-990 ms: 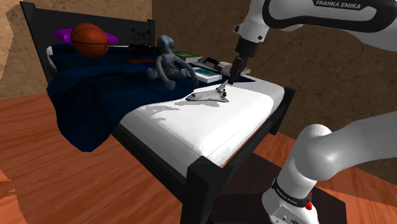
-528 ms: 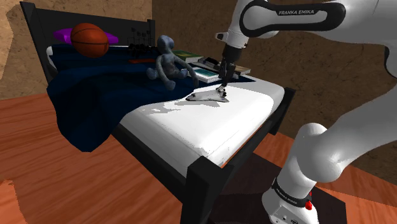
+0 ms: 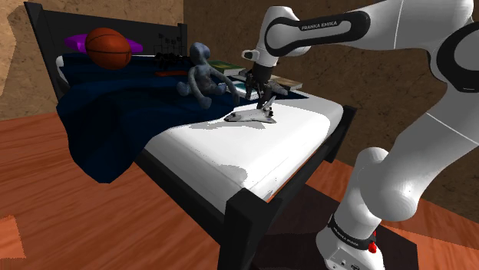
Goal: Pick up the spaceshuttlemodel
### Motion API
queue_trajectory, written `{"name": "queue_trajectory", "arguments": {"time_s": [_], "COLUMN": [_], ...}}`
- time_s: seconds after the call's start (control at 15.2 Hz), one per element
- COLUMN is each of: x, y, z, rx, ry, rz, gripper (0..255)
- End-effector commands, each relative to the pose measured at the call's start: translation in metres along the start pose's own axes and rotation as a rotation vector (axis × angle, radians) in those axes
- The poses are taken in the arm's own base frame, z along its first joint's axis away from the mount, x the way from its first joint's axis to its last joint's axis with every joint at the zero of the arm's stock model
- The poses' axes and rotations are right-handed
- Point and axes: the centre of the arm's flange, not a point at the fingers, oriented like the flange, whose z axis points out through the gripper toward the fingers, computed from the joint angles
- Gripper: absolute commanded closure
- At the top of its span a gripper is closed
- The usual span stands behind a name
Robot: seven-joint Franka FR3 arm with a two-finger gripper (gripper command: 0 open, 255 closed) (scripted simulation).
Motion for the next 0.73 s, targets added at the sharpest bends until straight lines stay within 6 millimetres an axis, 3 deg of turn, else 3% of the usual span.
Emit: {"name": "queue_trajectory", "arguments": {"time_s": [0.0, 0.33, 0.4, 0.66], "x": [-0.001, -0.002, -0.002, -0.002], "y": [-0.001, -0.003, -0.004, -0.004], "z": [0.011, 0.030, 0.031, 0.031], "rx": [0.000, 0.000, -0.001, -0.001], "ry": [0.000, 0.000, 0.000, 0.000], "rz": [-0.011, -0.011, -0.011, -0.011], "gripper": [0, 0, 255, 255]}}
